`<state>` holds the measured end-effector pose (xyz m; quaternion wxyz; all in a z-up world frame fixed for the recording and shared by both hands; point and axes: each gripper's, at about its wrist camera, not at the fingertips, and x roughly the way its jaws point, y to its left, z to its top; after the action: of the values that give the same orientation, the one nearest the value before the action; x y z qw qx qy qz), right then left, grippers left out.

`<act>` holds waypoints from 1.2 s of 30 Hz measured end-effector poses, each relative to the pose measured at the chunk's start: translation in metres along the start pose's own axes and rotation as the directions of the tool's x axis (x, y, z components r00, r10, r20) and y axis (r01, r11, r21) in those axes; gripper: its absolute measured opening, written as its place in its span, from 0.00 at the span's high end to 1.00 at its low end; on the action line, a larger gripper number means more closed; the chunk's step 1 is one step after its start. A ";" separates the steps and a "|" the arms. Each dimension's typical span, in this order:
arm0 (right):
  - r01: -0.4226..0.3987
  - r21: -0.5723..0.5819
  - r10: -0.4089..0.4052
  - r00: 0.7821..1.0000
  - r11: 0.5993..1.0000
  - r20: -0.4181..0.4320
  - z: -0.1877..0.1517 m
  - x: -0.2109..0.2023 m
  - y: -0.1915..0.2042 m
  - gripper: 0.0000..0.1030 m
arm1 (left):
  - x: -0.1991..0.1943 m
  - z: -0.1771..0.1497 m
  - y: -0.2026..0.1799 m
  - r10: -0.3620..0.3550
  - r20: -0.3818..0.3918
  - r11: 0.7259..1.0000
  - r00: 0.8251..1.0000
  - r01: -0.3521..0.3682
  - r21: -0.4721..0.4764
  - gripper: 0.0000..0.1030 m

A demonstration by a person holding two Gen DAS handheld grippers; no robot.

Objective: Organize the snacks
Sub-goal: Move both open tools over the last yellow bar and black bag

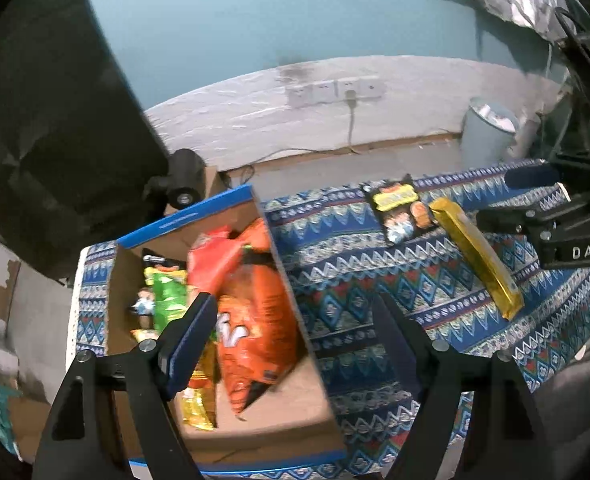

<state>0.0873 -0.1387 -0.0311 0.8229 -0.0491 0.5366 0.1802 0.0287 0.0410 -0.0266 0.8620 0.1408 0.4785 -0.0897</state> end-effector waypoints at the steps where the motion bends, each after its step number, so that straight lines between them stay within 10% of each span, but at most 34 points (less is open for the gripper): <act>1: 0.002 0.010 -0.002 1.000 1.000 -0.002 -0.003 0.000 -0.006 0.30 | 0.003 0.001 -0.007 -0.006 -0.009 1.000 1.000 0.006 0.008 0.21; 17: 0.067 0.183 -0.051 0.995 0.981 -0.089 -0.049 0.036 -0.095 0.30 | 0.058 0.004 -0.064 -0.064 -0.137 0.996 0.989 0.071 0.050 0.16; 36: 0.078 0.164 -0.037 0.970 0.983 -0.240 -0.070 0.121 -0.111 0.30 | 0.146 0.004 -0.094 -0.027 -0.252 0.995 0.967 0.050 0.085 0.16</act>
<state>0.1091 -0.2313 -0.1817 0.7595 -0.0143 0.6423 0.1019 0.0814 -0.0515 -0.1634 0.7854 0.1809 0.5817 -0.1096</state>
